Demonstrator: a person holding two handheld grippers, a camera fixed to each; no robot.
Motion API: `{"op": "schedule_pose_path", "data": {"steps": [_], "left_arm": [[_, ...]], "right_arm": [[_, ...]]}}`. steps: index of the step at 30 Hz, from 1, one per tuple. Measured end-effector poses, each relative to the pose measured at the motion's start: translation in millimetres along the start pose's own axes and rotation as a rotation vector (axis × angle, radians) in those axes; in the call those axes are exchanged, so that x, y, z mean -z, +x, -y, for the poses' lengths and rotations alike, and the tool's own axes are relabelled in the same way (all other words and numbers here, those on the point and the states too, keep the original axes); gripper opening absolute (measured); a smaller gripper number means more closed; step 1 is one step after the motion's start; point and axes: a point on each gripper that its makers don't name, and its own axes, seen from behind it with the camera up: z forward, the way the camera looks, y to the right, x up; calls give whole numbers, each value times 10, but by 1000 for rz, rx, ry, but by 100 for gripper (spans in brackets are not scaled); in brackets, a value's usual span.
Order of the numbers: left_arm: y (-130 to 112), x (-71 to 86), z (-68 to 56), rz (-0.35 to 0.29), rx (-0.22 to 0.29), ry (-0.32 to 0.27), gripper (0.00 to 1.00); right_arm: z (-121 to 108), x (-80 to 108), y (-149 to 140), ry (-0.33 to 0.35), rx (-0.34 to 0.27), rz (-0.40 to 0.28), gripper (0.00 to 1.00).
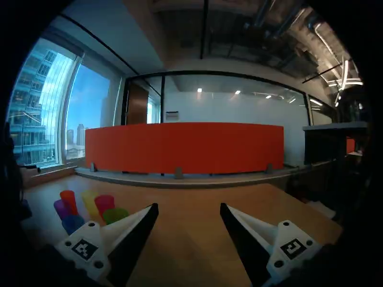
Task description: Pour water
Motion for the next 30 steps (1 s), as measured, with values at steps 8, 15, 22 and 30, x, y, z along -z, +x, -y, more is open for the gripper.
{"op": "schedule_pose_path", "data": {"steps": [8, 15, 22, 30], "left_arm": [[435, -104, -13, 31, 31, -34, 97], [856, -183, 13, 35, 13, -55, 97], [1306, -209, 1, 13, -23, -85, 97], [1500, -175, -108, 15, -44, -148, 97]], "right_arm": [[8, -53, 420, 33, -13, 45, 100], [45, -107, 805, 66, -17, 44, 100], [97, -137, 1167, 90, 4, 31, 100], [207, -123, 1321, 142, -3, 28, 100]]}}
